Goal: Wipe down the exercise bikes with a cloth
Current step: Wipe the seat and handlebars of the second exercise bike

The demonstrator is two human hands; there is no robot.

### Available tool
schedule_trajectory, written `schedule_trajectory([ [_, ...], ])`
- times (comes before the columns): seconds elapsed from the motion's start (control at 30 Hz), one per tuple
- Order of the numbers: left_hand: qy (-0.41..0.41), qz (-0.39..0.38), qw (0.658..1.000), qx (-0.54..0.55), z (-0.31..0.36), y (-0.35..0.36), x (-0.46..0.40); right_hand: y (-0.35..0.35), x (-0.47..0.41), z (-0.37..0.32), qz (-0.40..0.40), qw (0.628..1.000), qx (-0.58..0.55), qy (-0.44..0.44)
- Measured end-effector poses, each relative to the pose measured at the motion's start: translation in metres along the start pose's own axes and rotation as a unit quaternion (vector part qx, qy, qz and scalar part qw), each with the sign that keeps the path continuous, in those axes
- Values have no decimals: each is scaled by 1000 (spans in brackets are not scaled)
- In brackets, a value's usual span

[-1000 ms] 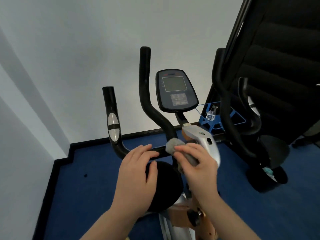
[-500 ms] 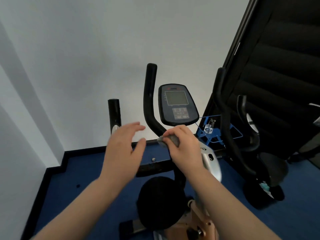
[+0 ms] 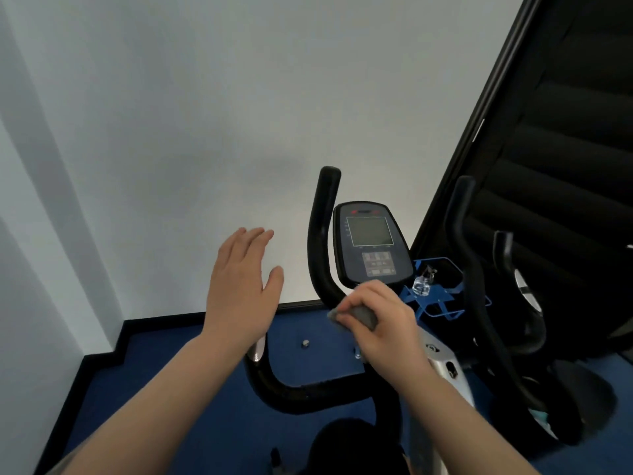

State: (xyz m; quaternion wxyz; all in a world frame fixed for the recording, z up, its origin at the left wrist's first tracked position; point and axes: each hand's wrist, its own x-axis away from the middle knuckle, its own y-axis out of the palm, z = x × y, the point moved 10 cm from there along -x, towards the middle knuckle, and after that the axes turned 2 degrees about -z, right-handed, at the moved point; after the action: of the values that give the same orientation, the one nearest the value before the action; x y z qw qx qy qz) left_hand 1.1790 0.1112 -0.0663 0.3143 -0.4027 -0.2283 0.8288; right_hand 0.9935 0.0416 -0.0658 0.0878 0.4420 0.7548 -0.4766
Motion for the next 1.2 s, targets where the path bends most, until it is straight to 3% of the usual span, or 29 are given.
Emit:
schedule_trajectory([
  [0.1, -3, 28, 1000, -8, 1, 1, -3, 17, -35, -12, -1, 1000, -7, -16],
  [0.2, -1, 38, 999, -29, 3, 1, -3, 22, -52, -11, 20, 997, -67, 31],
  [0.43, 36, 34, 997, -58, -2, -4, -5, -10, 6, 19, 17, 996, -68, 48],
  [0.8, 36, 44, 997, -53, -2, -6, -11, 17, -72, 13, 15, 997, -81, -9],
  [1.2, 41, 22, 997, -57, -3, -8, -11, 10, -103, -2, 181, 980, -1, -86],
])
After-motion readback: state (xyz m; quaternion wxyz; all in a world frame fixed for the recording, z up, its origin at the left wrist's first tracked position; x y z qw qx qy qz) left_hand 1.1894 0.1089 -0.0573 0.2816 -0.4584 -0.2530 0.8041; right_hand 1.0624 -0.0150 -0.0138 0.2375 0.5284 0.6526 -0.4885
